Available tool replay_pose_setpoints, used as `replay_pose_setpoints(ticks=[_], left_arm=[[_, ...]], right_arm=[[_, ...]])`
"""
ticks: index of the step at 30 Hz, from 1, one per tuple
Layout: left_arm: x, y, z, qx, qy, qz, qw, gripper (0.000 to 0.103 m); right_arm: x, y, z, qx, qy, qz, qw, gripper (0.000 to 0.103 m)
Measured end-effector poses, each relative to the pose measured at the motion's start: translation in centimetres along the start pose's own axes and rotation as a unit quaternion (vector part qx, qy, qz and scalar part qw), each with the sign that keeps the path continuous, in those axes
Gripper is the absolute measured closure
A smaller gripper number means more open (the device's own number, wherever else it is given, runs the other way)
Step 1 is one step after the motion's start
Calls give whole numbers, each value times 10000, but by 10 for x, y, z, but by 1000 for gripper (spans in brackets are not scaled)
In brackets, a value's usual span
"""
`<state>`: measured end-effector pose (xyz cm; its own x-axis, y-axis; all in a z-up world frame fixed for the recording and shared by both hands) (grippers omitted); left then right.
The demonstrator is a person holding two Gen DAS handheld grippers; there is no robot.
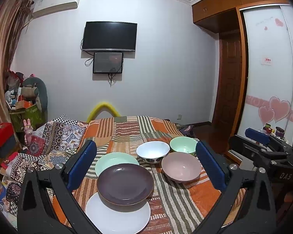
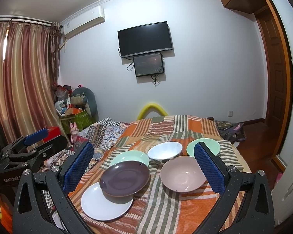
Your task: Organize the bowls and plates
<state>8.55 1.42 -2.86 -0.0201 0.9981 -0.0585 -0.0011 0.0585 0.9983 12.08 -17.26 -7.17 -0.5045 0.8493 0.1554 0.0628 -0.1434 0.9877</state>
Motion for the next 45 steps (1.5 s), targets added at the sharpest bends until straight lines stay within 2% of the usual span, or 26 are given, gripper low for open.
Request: replay_pose_setpoints(ticks=[7,12,17,21,23,25,27,29,33,40,45], left_arm=[[5,-5,6,54,26,-23,10000,0],[13,-16,17,245,20,-63,9997,0],[30,-37,32,597,-25,-120,9981,0],[62,-66,52,1007,256,-214,9944,0],[79,-81,61,1211,370,-294,9915,1],[94,-95,70,1390,446,-364,9886,7],[108,-111,79,1609,540,-365,9848,18],[123,-128,89,1796,616,-388,9810,21],[148,-157,107,2133,666,-426,9738,31],[166,-201,130,2634,594,-337,9623,41],[174,-229,146,2972,414,-555,9523,59]], right_arm=[[-1,-7,5,67,8,24,10000,0],[0,-20,17,214,-6,77,9997,0],[0,-42,31,501,10,235,9985,0],[0,-70,46,840,4,331,9959,1],[0,-82,53,1006,27,367,9942,9],[2,-94,59,1224,62,409,9916,17],[5,-114,69,1522,124,430,9873,25],[8,-126,76,1720,171,404,9841,34],[9,-147,89,2036,184,357,9782,40],[4,-173,113,2436,164,536,9683,53],[6,-192,130,2659,182,594,9620,60]])
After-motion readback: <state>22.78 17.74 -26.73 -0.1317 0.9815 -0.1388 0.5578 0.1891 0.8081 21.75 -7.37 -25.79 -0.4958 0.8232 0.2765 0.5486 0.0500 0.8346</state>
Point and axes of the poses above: each gripper's, at about its wrist camera, not at the fingertips, and z roughly the way its jaws point, x to its left, y to its top, the point moved 8 cm from there along z, roughly the way its jaws point, and after that the axes turned 15 degrees about -x, right-handed, at the moved point
